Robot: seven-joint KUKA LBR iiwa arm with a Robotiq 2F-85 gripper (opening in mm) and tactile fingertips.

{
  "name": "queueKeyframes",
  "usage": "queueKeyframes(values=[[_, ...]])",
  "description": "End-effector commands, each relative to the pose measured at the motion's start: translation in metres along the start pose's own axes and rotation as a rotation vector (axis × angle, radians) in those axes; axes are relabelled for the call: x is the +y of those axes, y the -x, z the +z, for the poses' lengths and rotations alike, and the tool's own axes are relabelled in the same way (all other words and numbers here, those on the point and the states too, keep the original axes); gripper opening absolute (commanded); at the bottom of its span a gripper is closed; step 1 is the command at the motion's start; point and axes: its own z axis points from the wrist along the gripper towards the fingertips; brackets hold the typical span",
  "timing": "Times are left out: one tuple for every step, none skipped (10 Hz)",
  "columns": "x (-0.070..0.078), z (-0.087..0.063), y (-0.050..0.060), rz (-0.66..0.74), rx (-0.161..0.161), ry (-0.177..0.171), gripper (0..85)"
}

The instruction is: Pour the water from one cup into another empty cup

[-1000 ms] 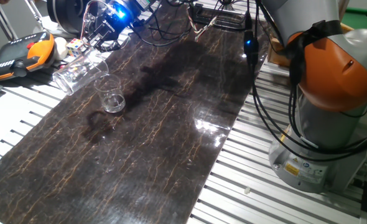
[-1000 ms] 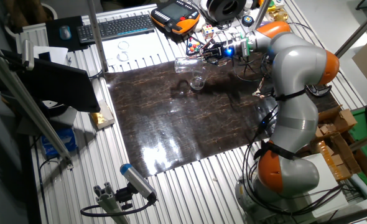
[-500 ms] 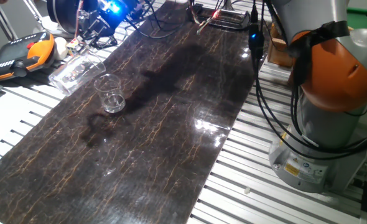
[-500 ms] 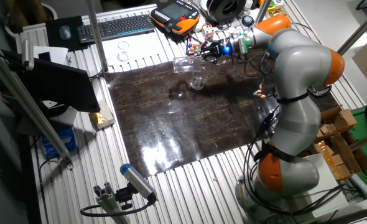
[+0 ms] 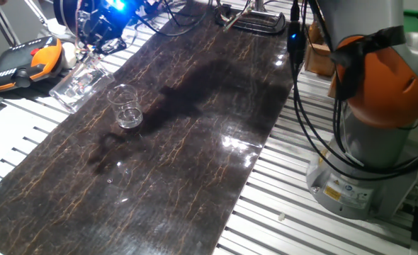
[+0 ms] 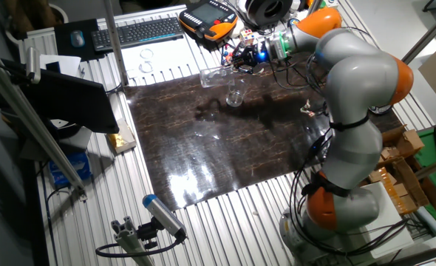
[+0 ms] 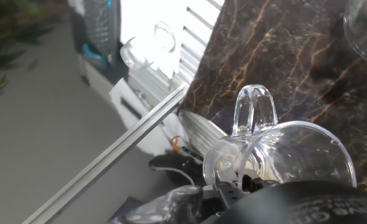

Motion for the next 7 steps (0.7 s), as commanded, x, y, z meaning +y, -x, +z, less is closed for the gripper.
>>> queueKeyframes(values=[[0.001,0.001,-0.002,0.008,-0.010,-0.009,0.7],[0.001,0.004,-0.003,0.021,-0.028,-0.024,0.7],[0.001,0.006,-0.003,0.036,-0.053,-0.042,0.7],[0.001,0.008,-0.003,0.057,-0.084,-0.062,0.7],[0.001,0.011,-0.003,0.075,-0.113,-0.076,0.7],[0.002,0.013,-0.004,0.091,-0.136,-0.090,0.7],[0.002,0.014,-0.005,0.102,-0.152,-0.101,0.7]])
